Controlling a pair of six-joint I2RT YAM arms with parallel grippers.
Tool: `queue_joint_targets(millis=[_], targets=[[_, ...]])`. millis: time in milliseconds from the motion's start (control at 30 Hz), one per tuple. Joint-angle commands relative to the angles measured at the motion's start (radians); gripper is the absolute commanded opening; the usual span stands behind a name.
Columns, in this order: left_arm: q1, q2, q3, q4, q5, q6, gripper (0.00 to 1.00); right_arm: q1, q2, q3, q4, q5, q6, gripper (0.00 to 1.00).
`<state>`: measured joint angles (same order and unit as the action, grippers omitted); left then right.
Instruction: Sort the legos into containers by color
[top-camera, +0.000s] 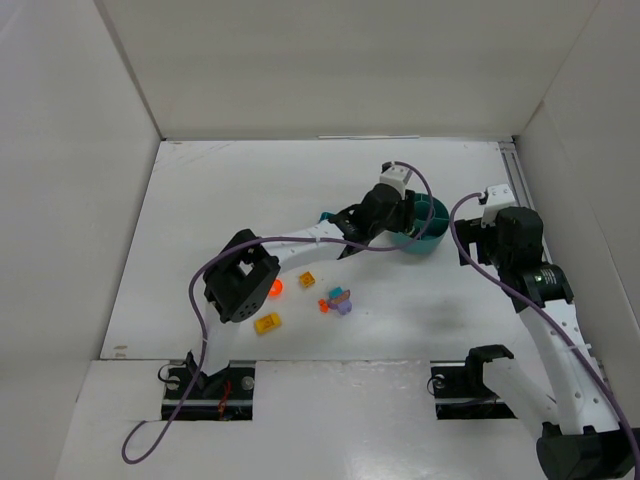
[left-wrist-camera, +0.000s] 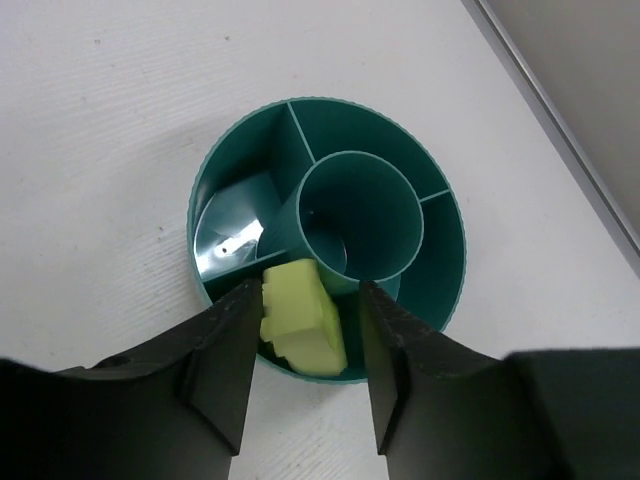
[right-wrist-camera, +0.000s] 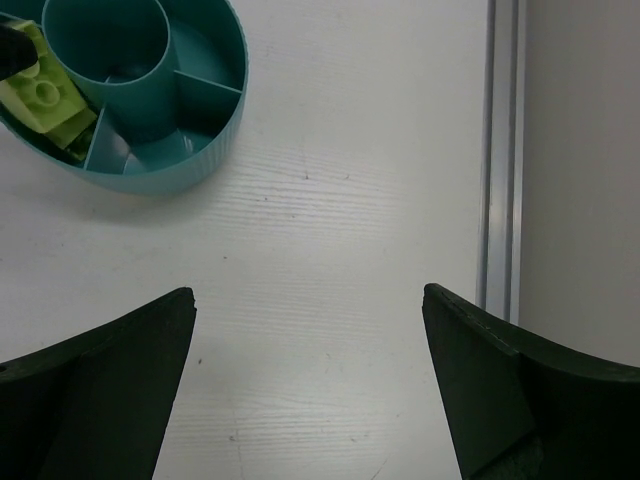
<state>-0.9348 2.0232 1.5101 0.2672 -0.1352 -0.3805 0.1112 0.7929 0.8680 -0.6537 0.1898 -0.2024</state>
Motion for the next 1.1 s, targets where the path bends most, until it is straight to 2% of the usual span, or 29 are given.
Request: queue_joint_targets(millis=[0, 233, 333, 400, 500, 633, 667, 767, 833, 900, 933, 1000, 1067], targets=[[-0.001, -0.012, 0.045, 0.06, -0.004, -0.023, 0.43, -0.005, -0.006, -0.003, 0.031, -0.009, -0.006, 1.0], [-0.001, -0.044, 0.006, 0.05, 0.017, -0.023, 0.51, -0.005, -0.017, -0.012, 0.031, -0.02, -0.006, 1.0], [-0.001, -0.119, -0.037, 0.062, 0.017, -0.023, 0.67, -0.005, -0.037, -0.012, 0.031, -0.055, -0.038, 1.0], [-0.001, -0.17, -0.106, 0.082, 0.006, -0.023, 0.83, -0.005, -0.046, -0.023, 0.043, -0.076, -0.051, 1.0], [-0.001, -0.271, -0.192, 0.102, -0.004, -0.014, 0.97, -0.005, -0.055, -0.032, 0.064, -0.104, -0.083, 1.0], [0.034, -0.389, -0.284, 0.024, -0.043, -0.05, 1.0, 0.004, -0.066, -0.053, 0.126, -0.235, -0.159, 1.0], [0.05, -0.415, -0.315, 0.012, -0.043, -0.06, 1.0, 0.014, -0.075, -0.063, 0.149, -0.309, -0.173, 1.0], [0.125, -0.539, -0.508, 0.032, 0.002, -0.116, 1.0, 0.1, -0.044, -0.073, 0.183, -0.31, -0.183, 1.0], [0.175, -0.65, -0.64, 0.032, 0.013, -0.165, 1.0, 0.217, -0.008, -0.058, 0.183, -0.264, -0.183, 0.99], [0.185, -0.728, -0.714, -0.018, -0.061, -0.192, 1.0, 0.319, 0.051, -0.046, 0.195, -0.167, -0.163, 0.99], [0.185, -0.804, -0.767, -0.048, -0.093, -0.205, 1.0, 0.432, 0.074, -0.037, 0.21, -0.132, -0.152, 0.99], [0.185, -0.875, -0.806, -0.118, -0.18, -0.273, 1.0, 0.54, 0.158, -0.026, 0.267, -0.067, -0.123, 0.99], [0.194, -0.972, -0.85, -0.229, -0.225, -0.334, 1.0, 0.664, 0.277, 0.005, 0.346, -0.067, -0.1, 0.99]])
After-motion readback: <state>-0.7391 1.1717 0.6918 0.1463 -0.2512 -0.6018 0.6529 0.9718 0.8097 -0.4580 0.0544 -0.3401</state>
